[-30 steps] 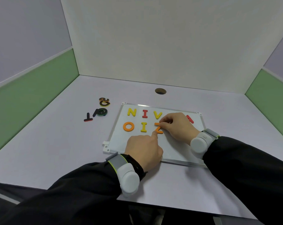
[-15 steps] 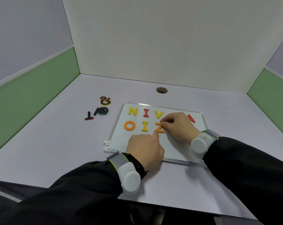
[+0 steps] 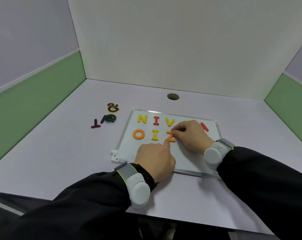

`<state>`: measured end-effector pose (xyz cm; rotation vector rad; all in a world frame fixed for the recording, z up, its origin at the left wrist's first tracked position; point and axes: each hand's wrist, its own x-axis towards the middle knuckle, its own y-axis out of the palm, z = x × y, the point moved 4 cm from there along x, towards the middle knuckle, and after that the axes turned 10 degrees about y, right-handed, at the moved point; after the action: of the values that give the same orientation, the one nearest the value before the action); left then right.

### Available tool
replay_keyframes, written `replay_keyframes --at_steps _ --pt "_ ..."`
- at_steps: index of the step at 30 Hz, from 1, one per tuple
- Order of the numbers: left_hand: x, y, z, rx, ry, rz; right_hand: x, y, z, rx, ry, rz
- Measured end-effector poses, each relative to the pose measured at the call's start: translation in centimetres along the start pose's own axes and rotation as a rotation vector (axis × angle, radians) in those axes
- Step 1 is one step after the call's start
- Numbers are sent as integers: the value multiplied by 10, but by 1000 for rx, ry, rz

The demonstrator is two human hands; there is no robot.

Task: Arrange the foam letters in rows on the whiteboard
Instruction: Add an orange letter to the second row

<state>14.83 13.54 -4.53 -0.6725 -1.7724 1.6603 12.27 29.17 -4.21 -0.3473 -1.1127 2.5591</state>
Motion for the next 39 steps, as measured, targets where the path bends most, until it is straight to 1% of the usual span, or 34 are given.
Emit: replay_keyframes --at_steps 18,22,30,39 --pt "-1 -2 1 -7 18 25 2 -3 0 16 36 -5" --pt "-2 -3 2 -8 34 30 2 -6 3 11 39 -28" --pt "-4 -6 15 -19 57 -8 4 -8 15 116 27 -97" --pt "-6 -17 62 -8 -49 -55 12 13 50 149 -30 -64"
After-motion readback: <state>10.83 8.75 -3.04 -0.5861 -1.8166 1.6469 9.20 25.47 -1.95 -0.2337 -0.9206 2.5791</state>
